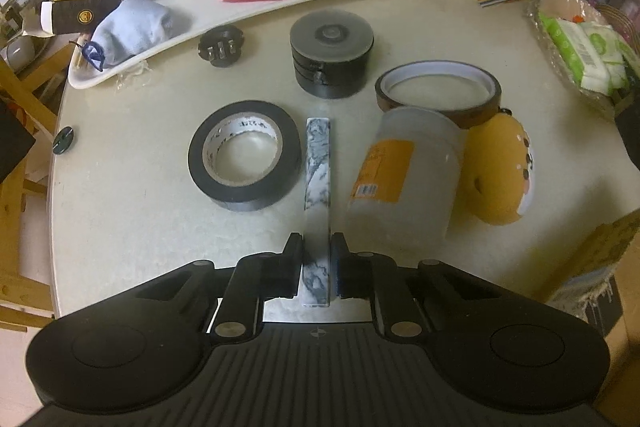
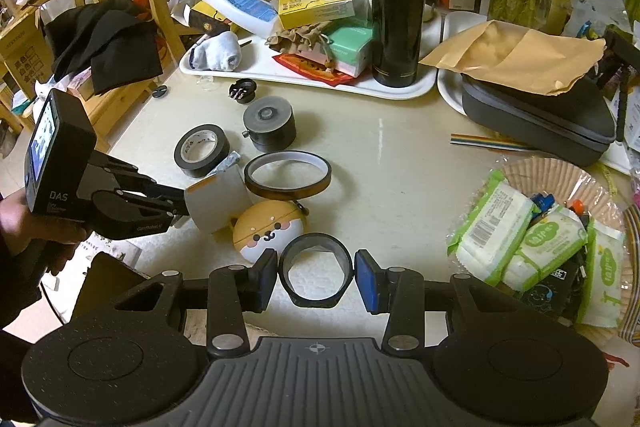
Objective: Organize rigid objects
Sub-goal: 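Close the left tool on the grey patterned stick, then carry cap into box with right tool while left tool drops grey stick in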
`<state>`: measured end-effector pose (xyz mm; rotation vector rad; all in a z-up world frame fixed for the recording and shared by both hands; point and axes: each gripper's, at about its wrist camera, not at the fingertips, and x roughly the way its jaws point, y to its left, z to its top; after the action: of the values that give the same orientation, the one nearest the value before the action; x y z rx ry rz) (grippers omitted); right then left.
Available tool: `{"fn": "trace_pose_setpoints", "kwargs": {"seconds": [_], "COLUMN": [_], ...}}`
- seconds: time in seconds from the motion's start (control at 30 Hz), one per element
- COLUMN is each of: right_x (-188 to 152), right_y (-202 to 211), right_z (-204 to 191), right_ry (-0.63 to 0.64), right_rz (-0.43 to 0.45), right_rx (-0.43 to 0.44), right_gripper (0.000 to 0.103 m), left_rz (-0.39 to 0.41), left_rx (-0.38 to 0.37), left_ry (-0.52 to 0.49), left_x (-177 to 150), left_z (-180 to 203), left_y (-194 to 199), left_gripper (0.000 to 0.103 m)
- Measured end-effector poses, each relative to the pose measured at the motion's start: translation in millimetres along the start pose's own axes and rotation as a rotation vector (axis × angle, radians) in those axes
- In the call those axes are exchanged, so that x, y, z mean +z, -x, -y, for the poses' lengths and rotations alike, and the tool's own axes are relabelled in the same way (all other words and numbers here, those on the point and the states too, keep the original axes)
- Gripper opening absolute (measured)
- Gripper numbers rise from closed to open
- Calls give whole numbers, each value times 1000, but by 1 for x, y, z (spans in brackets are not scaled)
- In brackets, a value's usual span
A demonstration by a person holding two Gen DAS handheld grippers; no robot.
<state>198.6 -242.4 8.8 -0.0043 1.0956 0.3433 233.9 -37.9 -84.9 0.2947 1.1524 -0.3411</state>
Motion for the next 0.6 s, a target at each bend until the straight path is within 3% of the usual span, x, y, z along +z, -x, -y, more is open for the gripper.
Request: {"fn": "trace_pose_setpoints", "kwargs": {"seconds": [0.6], "right_x": [-4], "right_y": [5], "right_z": [-10], "right_ry": [-12], "right_rz": [9], "right_rx": [6], "right_gripper": [45], "left_rz": [113], "left_rx": [8], "left_ry": [21], "left_x": [-3], "left_z": [7], "left_y": [60], "left_gripper": [15]}}
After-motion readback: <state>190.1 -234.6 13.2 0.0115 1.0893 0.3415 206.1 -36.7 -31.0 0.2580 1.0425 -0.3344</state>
